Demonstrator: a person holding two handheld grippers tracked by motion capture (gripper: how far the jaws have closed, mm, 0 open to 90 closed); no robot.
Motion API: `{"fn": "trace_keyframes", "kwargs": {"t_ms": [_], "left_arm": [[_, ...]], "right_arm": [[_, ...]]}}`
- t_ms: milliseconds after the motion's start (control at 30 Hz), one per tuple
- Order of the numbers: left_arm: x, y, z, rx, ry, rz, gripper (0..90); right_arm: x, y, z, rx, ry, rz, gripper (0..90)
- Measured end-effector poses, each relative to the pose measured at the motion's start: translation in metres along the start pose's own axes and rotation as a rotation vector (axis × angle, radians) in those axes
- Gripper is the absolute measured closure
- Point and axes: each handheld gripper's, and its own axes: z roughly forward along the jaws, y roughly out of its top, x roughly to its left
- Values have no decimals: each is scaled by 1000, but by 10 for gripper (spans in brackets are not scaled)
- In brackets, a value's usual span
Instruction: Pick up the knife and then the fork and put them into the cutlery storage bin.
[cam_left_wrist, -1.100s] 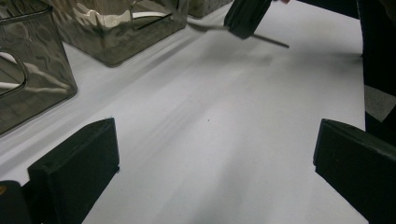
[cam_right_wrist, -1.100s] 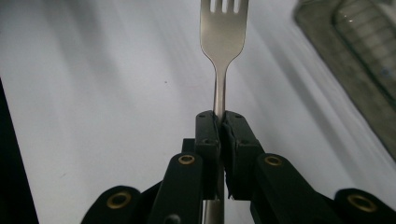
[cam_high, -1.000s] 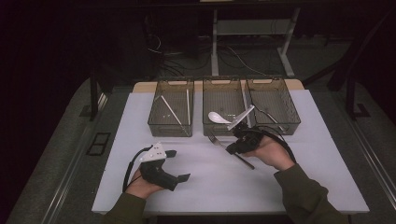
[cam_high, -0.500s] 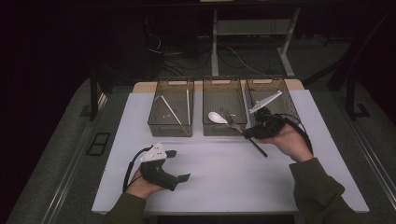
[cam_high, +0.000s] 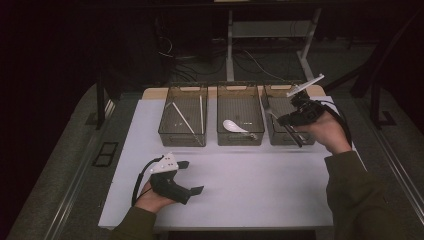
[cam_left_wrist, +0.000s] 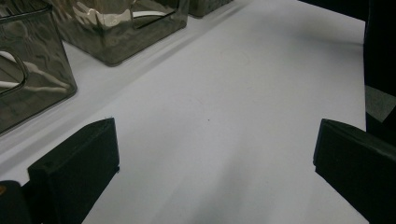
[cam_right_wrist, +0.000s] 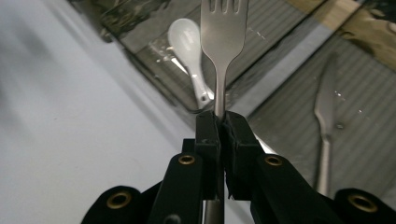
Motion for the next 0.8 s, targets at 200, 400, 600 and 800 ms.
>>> {"fn": "trace_keyframes", "kwargs": {"t_ms": [200, 400, 600, 800], "left_arm": [[0, 0, 0, -2, 1, -2, 0], [1, 0, 1, 0, -1, -1, 0], [1, -1, 0, -1, -3, -1, 0], [1, -1, 0, -1, -6, 0, 0]], "right_arm": [[-25, 9, -8, -20, -47, 42, 848], [-51, 20, -7, -37, -100, 89, 847], [-77, 22, 7, -51, -141, 152, 847], [-90, 18, 25, -29, -178, 189, 847]]}}
